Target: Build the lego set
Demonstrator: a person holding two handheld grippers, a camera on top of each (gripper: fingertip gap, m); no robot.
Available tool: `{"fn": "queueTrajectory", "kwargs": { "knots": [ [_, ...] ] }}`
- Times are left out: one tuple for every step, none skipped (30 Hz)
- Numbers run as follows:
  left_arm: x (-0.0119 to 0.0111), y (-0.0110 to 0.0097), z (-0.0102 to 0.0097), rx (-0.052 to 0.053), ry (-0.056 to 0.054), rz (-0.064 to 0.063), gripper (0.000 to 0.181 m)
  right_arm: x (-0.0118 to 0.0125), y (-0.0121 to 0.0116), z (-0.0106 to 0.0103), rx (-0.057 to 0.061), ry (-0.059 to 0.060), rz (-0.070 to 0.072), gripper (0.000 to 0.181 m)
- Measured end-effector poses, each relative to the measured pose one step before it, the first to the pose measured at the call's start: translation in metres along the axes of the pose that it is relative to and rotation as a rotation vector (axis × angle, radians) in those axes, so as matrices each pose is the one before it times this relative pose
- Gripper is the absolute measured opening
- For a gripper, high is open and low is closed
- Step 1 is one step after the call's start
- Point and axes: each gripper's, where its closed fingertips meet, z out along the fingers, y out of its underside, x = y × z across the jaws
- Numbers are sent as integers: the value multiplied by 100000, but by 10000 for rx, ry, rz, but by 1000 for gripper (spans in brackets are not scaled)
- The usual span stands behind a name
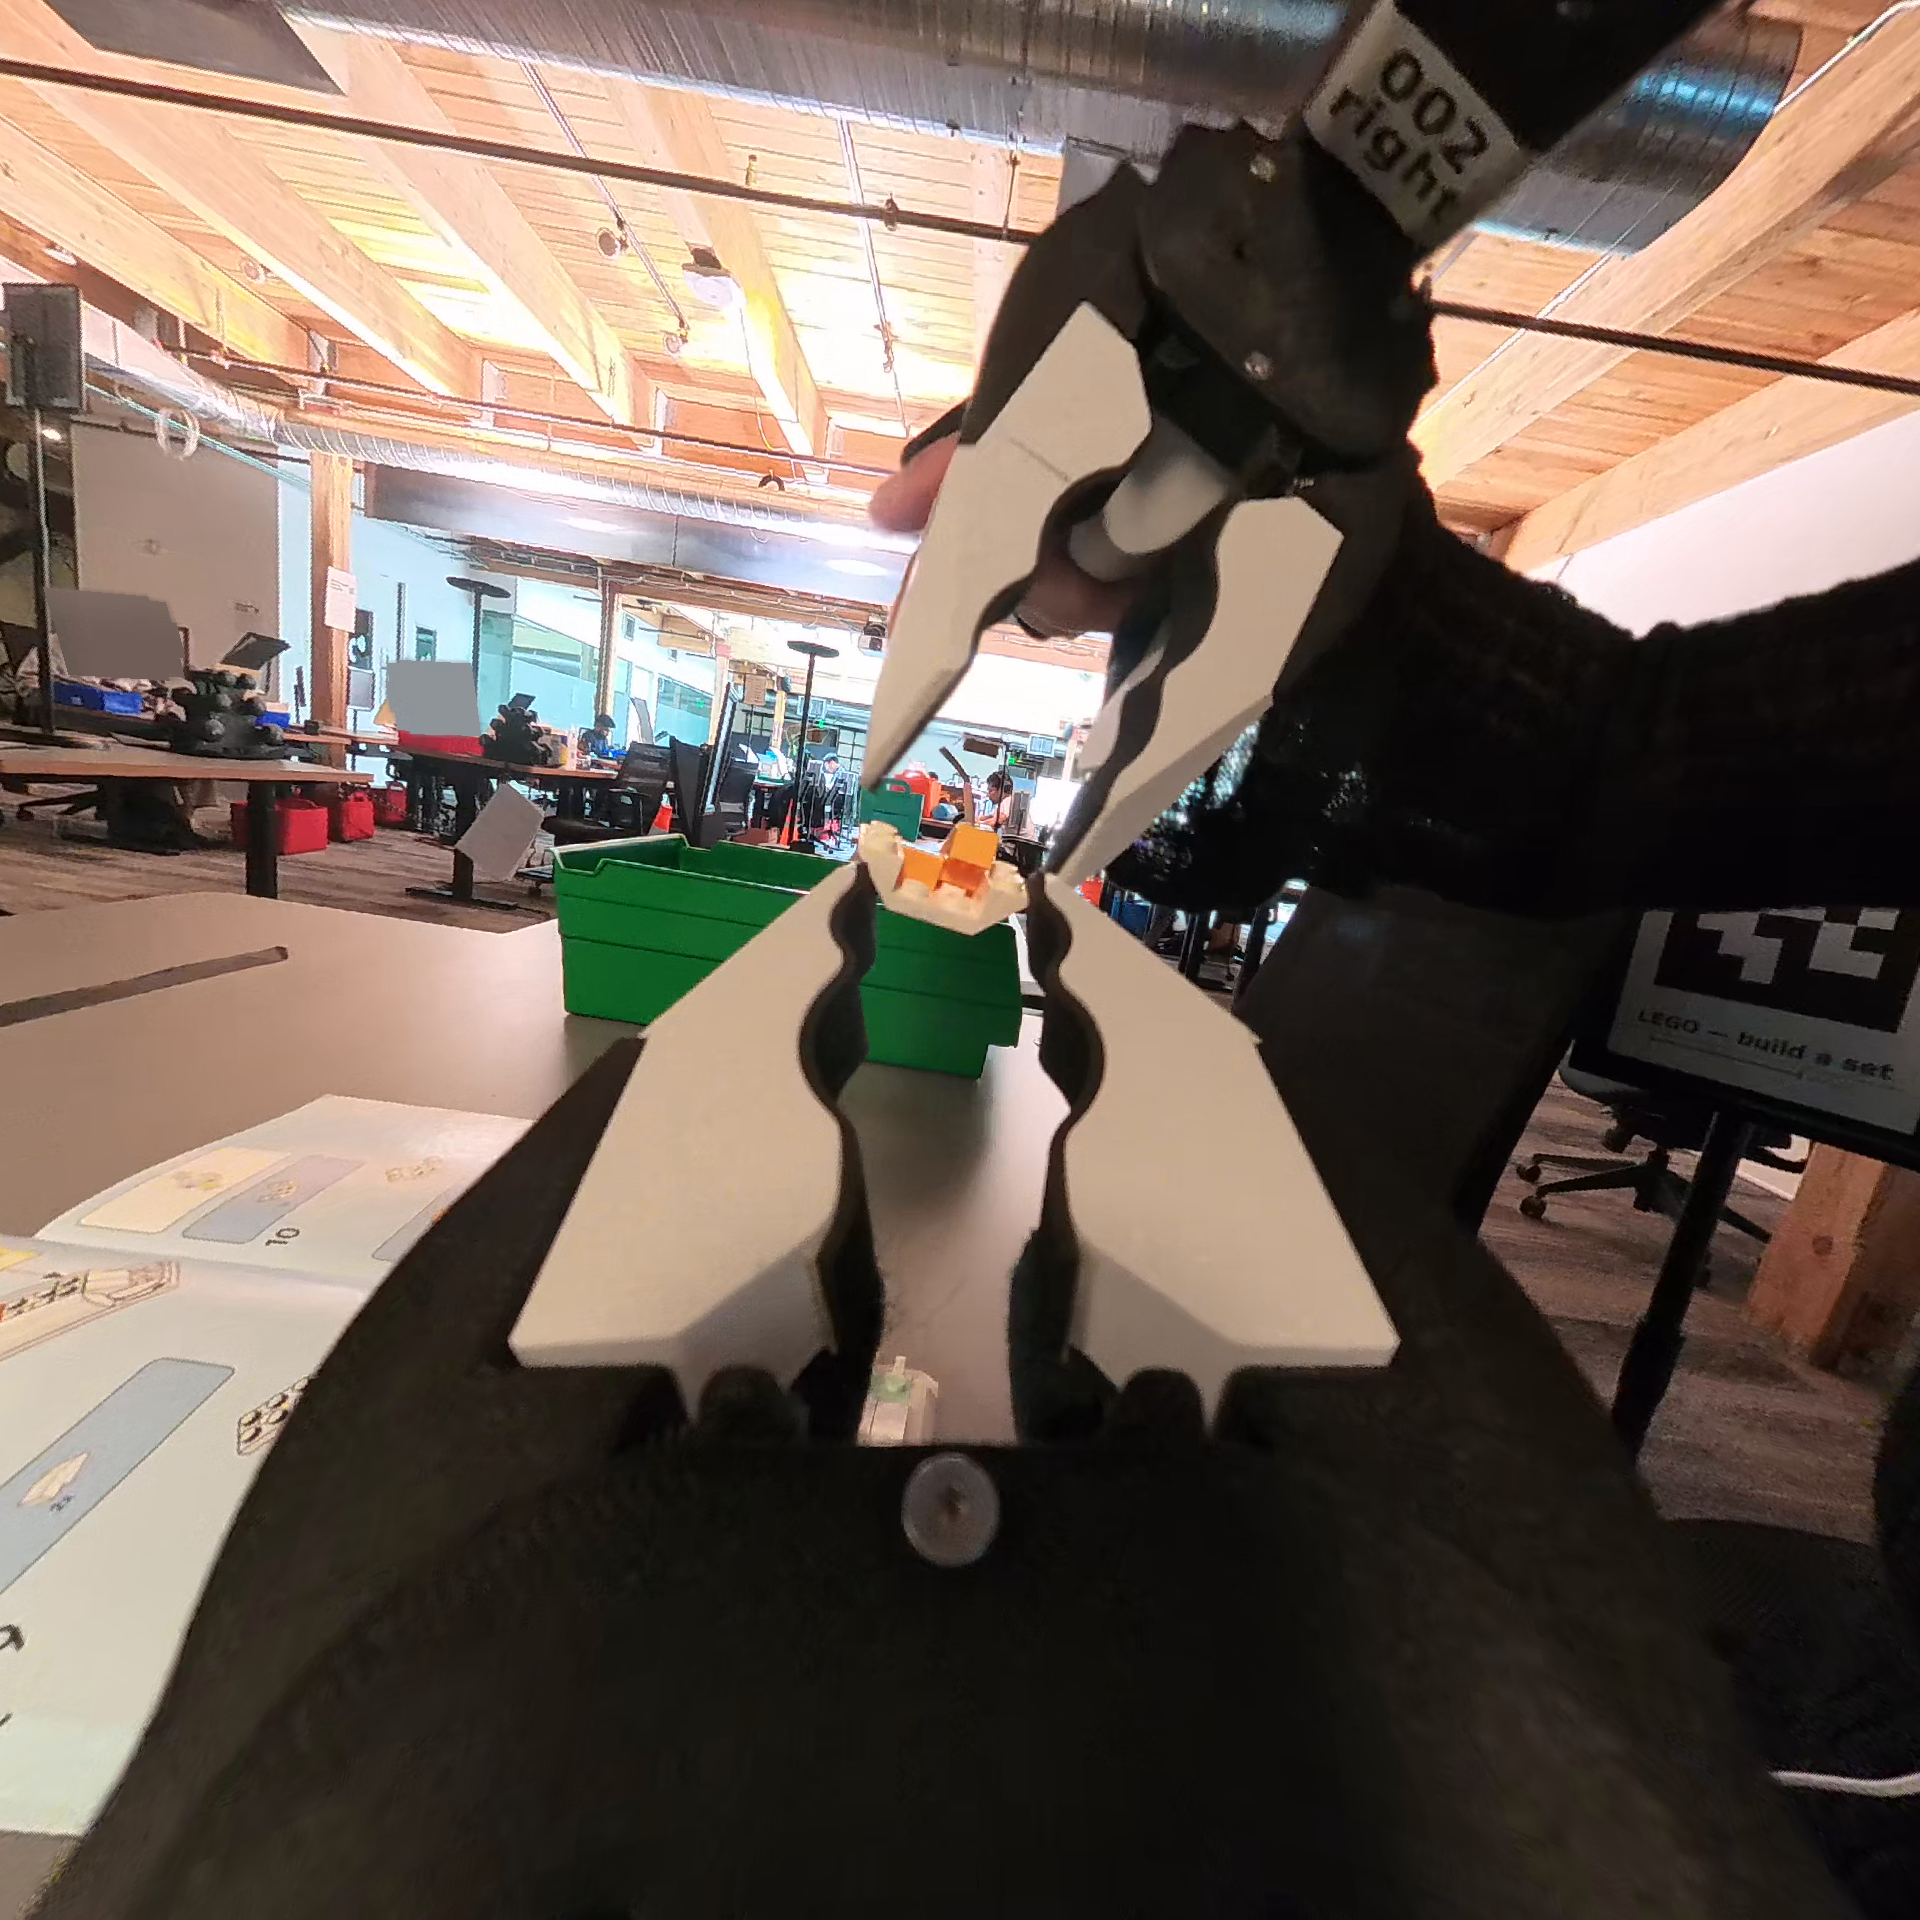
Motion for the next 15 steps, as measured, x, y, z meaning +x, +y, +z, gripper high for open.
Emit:
{"fn": "queueTrajectory", "kwargs": {
  "knots": [
    [-54,-40,-17,22,-20,-26,28,164,-36,-106,89,263,-37,37],
    [-66,-13,-22,7,-15,-45,28,204,-100,-142,118,357,-105,39],
    [-89,-11,-26,16,-24,-53,28,211,-59,-129,86,470,-240,40],
    [-80,-12,-24,14,-14,-77,28,167,-51,-59,60,557,-401,41],
    [-34,-10,-10,22,17,-89,28,8,-136,9,121,585,-525,41],
    [-25,-31,-21,41,10,-71,28,-201,-215,99,164,527,-518,43],
    [-16,-7,-1,14,15,-56,28,-285,-227,168,165,488,-426,44],
    [21,-4,-1,4,26,-32,28,-226,-203,162,141,498,-381,45],
    [-1,-13,-1,17,9,-23,28,-141,-150,117,109,515,-391,45],
    [15,3,1,8,14,-31,28,-68,-134,46,97,490,-381,45],
    [10,19,8,-3,25,-38,28,-27,-80,22,52,432,-329,42],
    [-4,0,-6,11,17,-39,28,-35,-6,13,9,332,-266,38],
    [-7,-2,-1,15,10,-30,28,-20,45,4,-22,257,-216,35],
    [4,7,-2,-4,21,-29,28,51,65,18,-25,240,-183,31],
    [5,10,2,3,16,-24,28,-38,135,40,-67,112,-133,29]
  ]
}}
